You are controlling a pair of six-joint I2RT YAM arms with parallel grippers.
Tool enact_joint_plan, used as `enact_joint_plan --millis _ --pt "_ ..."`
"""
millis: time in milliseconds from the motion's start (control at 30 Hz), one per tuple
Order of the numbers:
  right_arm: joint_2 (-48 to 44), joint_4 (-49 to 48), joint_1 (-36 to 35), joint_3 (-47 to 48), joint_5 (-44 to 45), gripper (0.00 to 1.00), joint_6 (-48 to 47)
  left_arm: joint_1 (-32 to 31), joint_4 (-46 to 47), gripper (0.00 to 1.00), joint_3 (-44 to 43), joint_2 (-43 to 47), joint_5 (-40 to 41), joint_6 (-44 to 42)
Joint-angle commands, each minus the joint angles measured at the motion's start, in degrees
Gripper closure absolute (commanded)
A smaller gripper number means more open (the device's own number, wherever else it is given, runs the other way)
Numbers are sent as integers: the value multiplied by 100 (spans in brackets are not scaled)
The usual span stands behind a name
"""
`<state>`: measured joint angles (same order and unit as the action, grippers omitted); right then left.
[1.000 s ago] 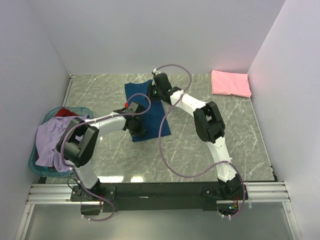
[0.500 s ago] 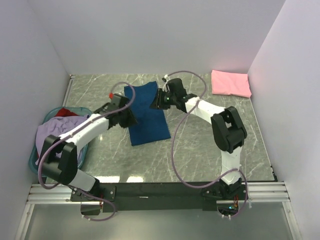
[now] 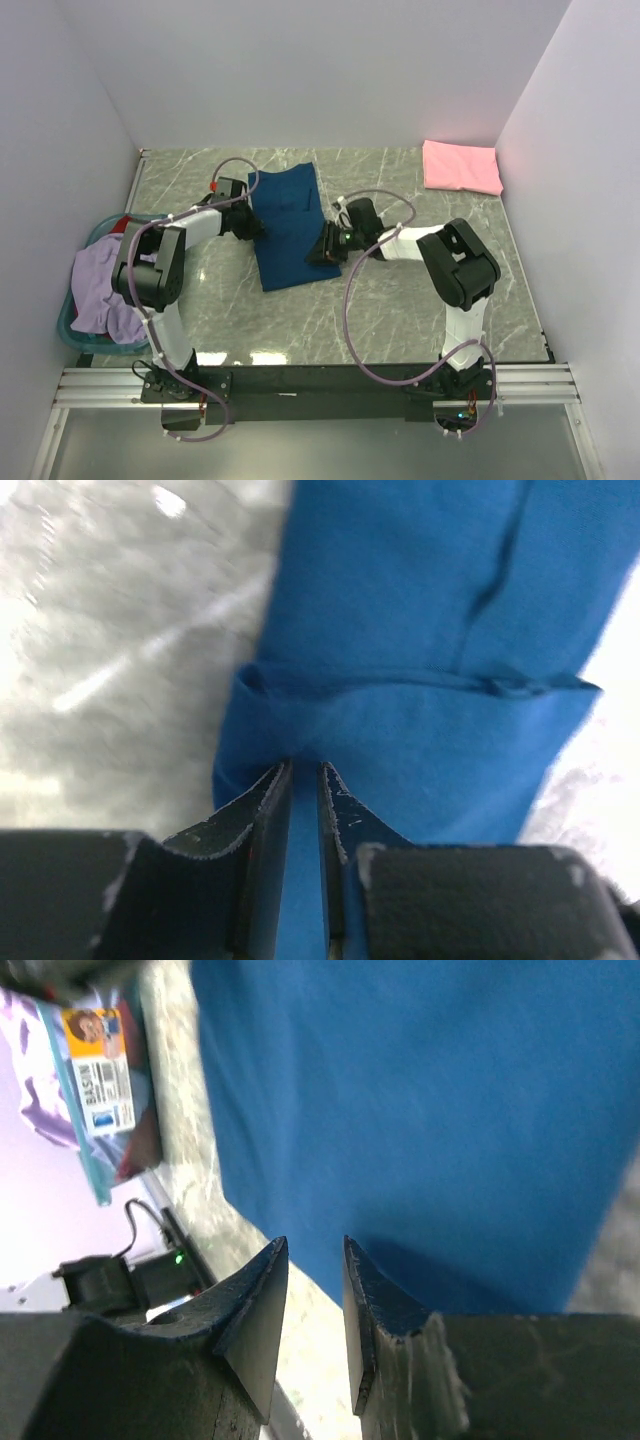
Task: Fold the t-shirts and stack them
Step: Fold the tshirt
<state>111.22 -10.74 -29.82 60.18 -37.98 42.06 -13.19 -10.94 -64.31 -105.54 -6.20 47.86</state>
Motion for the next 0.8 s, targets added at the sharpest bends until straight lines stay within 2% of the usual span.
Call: enact_joint_plan --millis 0,133,233,300,333,433,467,633,767 --pt "-136 -647 47 -558 -341 64 548 211 241 77 -283 -212 -57 -145" --pt "-65 -938 64 -1052 -456 64 856 335 180 76 -345 -468 -66 -189" --pt "-135 -1000 82 -1228 -526 64 821 335 154 70 -354 -451 -92 -259" --pt "-354 -930 82 -1246 -544 64 699 335 57 62 -371 -214 -119 -268" --pt "-599 -695 73 -1220 -448 64 611 326 13 56 -354 -82 -119 -285" --pt "-996 -228 73 -1088 -185 63 137 291 -303 47 -275 568 65 -321" --pt "-1197 17 73 -1062 -62 63 31 265 -408 41 -240 909 144 -321" --pt "-1611 746 82 -947 465 63 -365 -95 -1681 24 189 1632 794 -137" --pt "-1849 1852 65 -719 1580 57 -795 -543 -2271 12 788 2132 1110 100"
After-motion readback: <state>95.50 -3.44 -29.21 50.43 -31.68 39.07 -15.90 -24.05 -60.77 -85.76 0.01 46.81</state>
